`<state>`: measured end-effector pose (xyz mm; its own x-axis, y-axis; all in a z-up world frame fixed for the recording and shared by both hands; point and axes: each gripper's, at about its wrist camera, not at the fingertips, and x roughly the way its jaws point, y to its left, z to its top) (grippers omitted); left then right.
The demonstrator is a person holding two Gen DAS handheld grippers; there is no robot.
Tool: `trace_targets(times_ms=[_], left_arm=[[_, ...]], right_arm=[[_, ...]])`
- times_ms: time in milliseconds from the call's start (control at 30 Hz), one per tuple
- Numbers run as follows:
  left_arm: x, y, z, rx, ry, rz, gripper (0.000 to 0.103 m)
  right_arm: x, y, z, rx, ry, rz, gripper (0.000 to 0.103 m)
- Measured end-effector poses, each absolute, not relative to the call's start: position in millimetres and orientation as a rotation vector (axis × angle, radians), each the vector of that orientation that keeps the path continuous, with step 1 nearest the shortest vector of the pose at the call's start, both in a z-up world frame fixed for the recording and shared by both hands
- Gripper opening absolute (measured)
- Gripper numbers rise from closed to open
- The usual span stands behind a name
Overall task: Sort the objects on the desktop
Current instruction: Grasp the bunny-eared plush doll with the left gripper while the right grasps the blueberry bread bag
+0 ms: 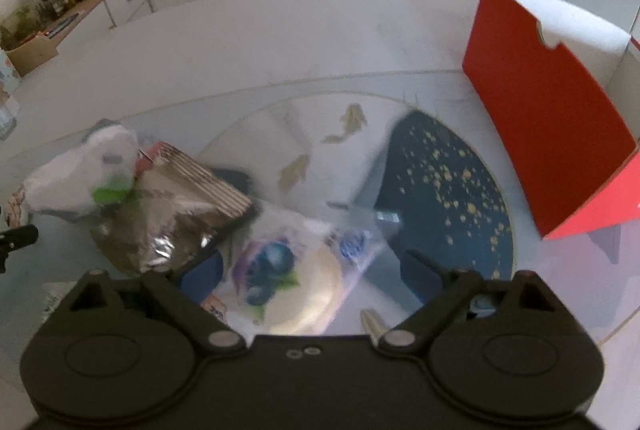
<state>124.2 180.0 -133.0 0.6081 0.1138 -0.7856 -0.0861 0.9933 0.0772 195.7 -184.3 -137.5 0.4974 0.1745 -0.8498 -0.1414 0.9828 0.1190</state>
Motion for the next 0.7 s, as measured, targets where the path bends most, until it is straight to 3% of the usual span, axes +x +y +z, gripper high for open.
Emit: trace_targets(times_ms=[133, 300, 500, 567, 700], left_arm=[[124.7, 179.0, -133.8, 0.038, 0.909, 0.114, 0.102], [125.0, 176.3, -132.9, 0.038, 0.905, 0.108, 0.096], [124.1, 175.6, -131.5, 0.019, 0.903, 0.091, 0.082], [124.0, 174.9, -130.1, 0.010, 0.902, 0.081, 0.071], [125.1, 171.8, -128.5, 0.012, 0.906, 0.077, 0.066]], right_arm=[[194.9, -188.3, -141.2, 0.047, 1.047, 0.192, 0.091], [195.4, -190.4, -140.8, 0.061, 1.054, 0.201, 0.079], [195.1, -190.2, -138.7, 0.061, 1.051, 0.209, 0.073], [195.3, -190.3, -138.6, 0.062, 1.051, 0.212, 0.071], [195.5, -191.0, -137.8, 0.067, 1.050, 0.216, 0.067]])
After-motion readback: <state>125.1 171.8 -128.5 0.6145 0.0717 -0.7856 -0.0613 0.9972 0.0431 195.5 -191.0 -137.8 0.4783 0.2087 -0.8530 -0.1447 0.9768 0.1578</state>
